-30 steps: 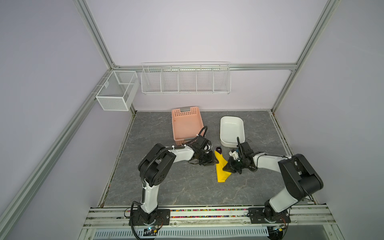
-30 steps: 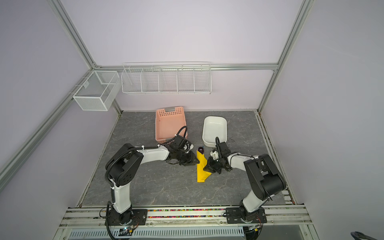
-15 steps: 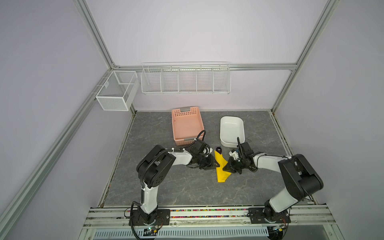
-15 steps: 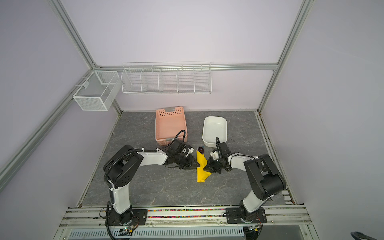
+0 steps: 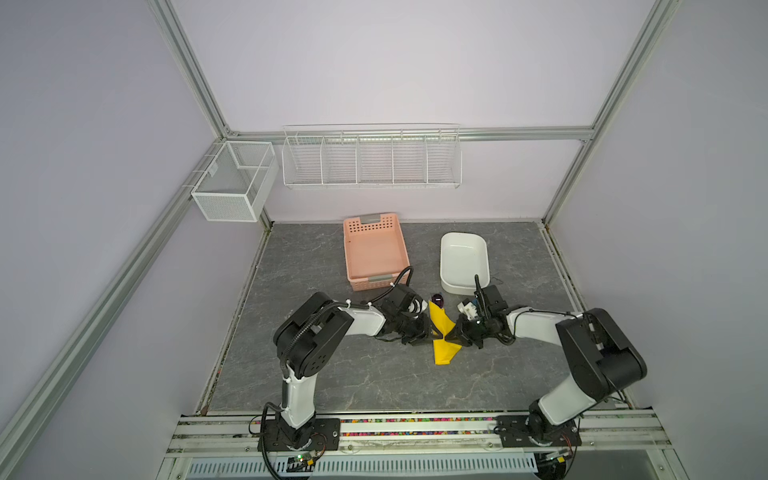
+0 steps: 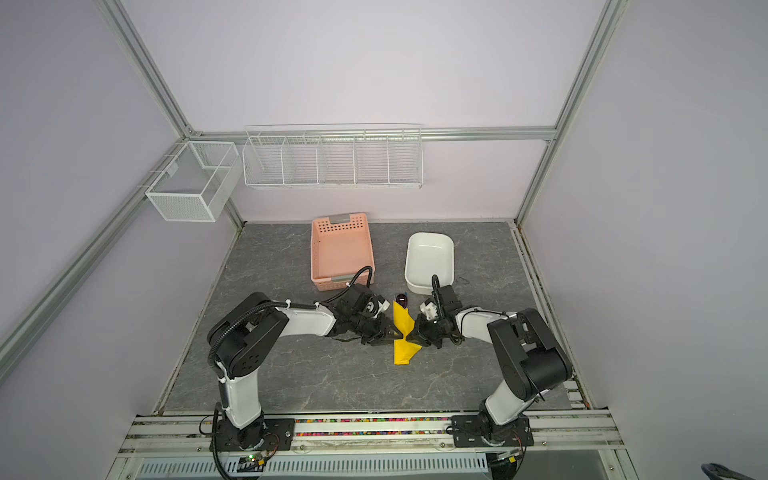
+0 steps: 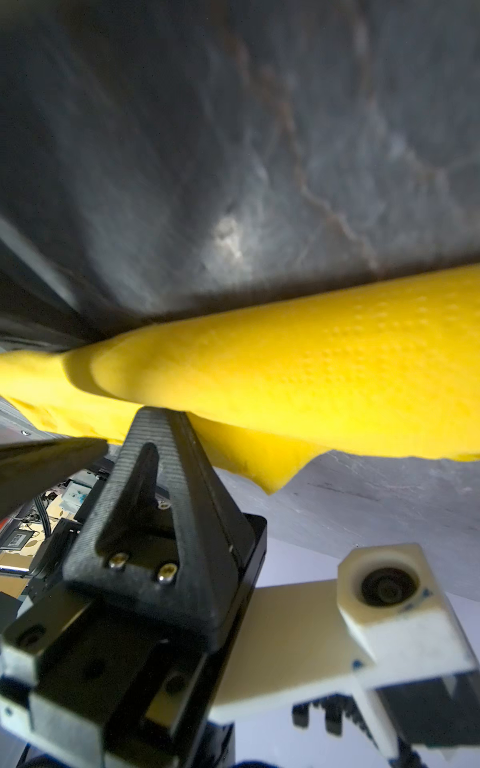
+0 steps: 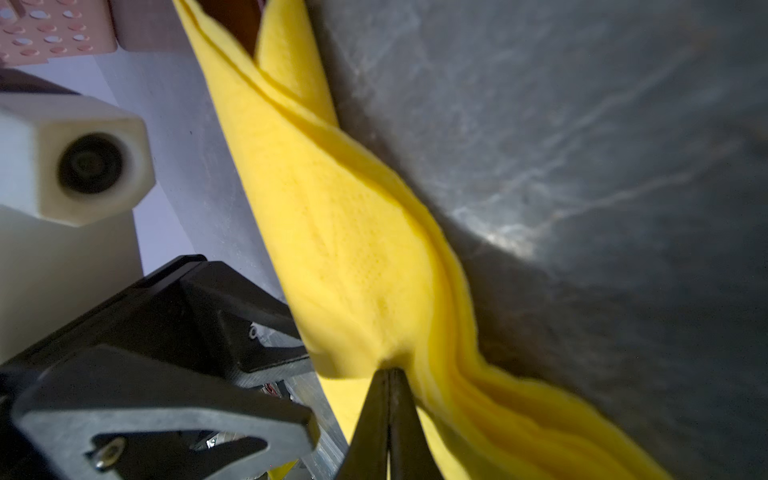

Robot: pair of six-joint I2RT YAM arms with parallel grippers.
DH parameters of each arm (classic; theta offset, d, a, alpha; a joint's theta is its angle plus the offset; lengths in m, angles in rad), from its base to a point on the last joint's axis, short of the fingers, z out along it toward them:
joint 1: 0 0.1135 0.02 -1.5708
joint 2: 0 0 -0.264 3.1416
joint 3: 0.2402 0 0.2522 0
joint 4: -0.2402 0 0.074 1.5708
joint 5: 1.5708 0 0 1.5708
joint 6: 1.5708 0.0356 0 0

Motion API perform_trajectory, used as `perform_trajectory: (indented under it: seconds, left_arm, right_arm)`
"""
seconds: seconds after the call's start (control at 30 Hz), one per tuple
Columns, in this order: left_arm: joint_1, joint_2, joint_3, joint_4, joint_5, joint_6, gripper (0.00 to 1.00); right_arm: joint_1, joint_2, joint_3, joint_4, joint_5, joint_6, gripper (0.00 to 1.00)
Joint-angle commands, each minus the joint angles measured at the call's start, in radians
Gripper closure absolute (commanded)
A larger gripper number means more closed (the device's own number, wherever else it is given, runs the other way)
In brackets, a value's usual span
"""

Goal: Place the utensils on the paper napkin and roll it up

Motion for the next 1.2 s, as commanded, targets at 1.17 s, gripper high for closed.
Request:
perform_trajectory:
  seconds: [1.17]
  left_arm:
    - [-0.054, 0.149, 0.193, -0.501, -0.310, 0.107, 0.72]
  right_arm:
    - [0.014, 0.046, -0.053, -0.023, 0.057, 0.023, 0.93]
